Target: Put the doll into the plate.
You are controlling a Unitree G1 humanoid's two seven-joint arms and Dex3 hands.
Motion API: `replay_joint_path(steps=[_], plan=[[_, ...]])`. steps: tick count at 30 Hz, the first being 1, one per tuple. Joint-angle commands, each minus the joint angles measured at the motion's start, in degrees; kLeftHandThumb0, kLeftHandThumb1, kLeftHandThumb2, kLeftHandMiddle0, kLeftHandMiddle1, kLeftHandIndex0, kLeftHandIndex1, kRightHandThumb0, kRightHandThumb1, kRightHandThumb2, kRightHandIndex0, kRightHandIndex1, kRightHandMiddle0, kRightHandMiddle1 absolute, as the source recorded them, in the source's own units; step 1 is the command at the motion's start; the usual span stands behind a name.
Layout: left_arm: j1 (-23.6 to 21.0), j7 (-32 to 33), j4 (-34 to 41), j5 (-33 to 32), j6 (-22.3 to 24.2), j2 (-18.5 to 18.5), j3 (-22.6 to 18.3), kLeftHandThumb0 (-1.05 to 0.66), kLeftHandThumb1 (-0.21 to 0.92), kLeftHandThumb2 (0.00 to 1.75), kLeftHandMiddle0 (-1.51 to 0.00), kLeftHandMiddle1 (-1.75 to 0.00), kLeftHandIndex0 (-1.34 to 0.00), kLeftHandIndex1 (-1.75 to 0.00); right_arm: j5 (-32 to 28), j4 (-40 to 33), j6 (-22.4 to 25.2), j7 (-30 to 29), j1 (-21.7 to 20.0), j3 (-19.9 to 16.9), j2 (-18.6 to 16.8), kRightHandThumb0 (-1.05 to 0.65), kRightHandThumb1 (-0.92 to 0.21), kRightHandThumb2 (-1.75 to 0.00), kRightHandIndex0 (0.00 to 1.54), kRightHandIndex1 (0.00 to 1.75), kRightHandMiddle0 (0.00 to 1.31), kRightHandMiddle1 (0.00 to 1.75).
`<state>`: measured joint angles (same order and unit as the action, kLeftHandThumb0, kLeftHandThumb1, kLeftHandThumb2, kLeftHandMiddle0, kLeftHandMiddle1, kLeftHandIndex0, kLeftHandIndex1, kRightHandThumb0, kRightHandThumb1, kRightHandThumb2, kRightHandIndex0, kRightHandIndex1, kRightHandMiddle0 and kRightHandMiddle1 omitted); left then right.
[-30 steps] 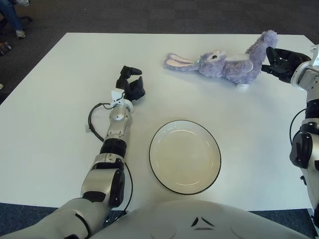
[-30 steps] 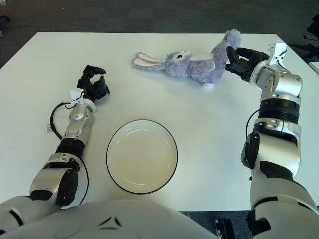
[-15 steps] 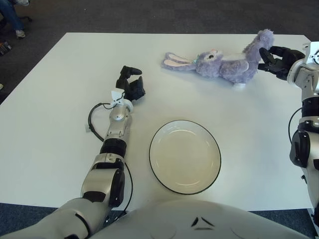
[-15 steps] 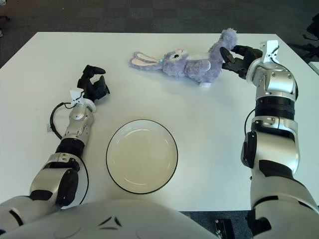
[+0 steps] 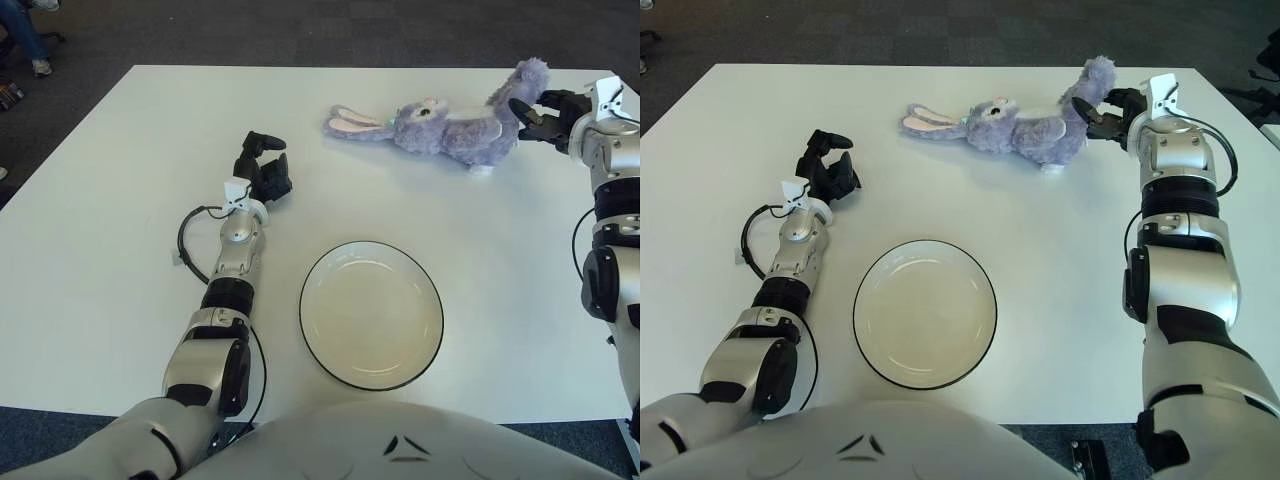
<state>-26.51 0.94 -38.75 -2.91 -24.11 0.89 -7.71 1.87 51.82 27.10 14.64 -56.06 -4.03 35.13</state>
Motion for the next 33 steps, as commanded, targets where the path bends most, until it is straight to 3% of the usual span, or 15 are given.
replay_joint_path(steps=[1,3,5,9,15,24,33], plan=[[2.5,0.4,-1.0,0.0,-0.6,-0.5,0.1,-0.38,0.66,0.87,-1.08,-1.75,-0.35,-1.75,-0.3,2.8,-0.1,-0.3,-2.6,-1.2,0.7,-0.87,-0.8,-0.26,0.06,1.51,0.0,0.23],[2.5,0.4,-1.0,0.0,-0.6,-0.5,0.0,-0.38,0.66,0.87,-1.08,-1.75,-0.35,-1.75,-0.4,3.6,0.1,-1.7,-3.1,-1.7,0.4,-0.83,-0.78,-0.28,0.09,1.46,0.0,0.23],[2.5,0.4,-1.0,0.0,-0.7,-0.5,0.1,-0.38,0.67,0.87,-1.09,-1.75,-0.34,-1.75,-0.1,3.8,0.2,-3.2,-3.6,-1.9,0.0,-0.78,-0.72,-0.35,0.13,1.61,0.0,0.26],[2.5,0.3,-1.0,0.0,-0.9,-0.5,0.1,-0.38,0.67,0.87,-1.1,-1.75,-0.34,-1.75,1.0,2.2,2.1,-5.1,-4.3,-0.8,-0.6,-0.78,-0.65,-0.44,0.2,1.71,0.0,0.33],[2.4,0.0,-1.1,-0.3,-0.8,-0.5,-0.1,-0.38,0.66,0.88,-1.07,-1.75,-0.35,-1.75,1.5,0.9,3.0,-7.3,-4.0,-0.8,-1.1,-1.01,-0.77,-0.27,0.34,1.74,0.0,0.24],[2.4,0.0,-1.1,-0.3,-0.8,-0.5,-0.1,-0.39,0.64,0.9,-1.08,-1.75,-0.36,-1.75,0.5,-0.5,4.3,-10.9,-3.6,-2.7,-2.4,-1.05,-0.82,-0.19,0.5,1.75,0.0,0.08],[2.5,0.0,-1.0,-0.4,-0.7,-0.5,-0.2,-0.39,0.64,0.91,-1.1,-1.75,-0.36,-1.75,0.0,-1.8,5.2,-12.9,-3.6,-4.3,-3.8,-1.05,-0.84,-0.15,0.57,1.75,0.0,0.06]])
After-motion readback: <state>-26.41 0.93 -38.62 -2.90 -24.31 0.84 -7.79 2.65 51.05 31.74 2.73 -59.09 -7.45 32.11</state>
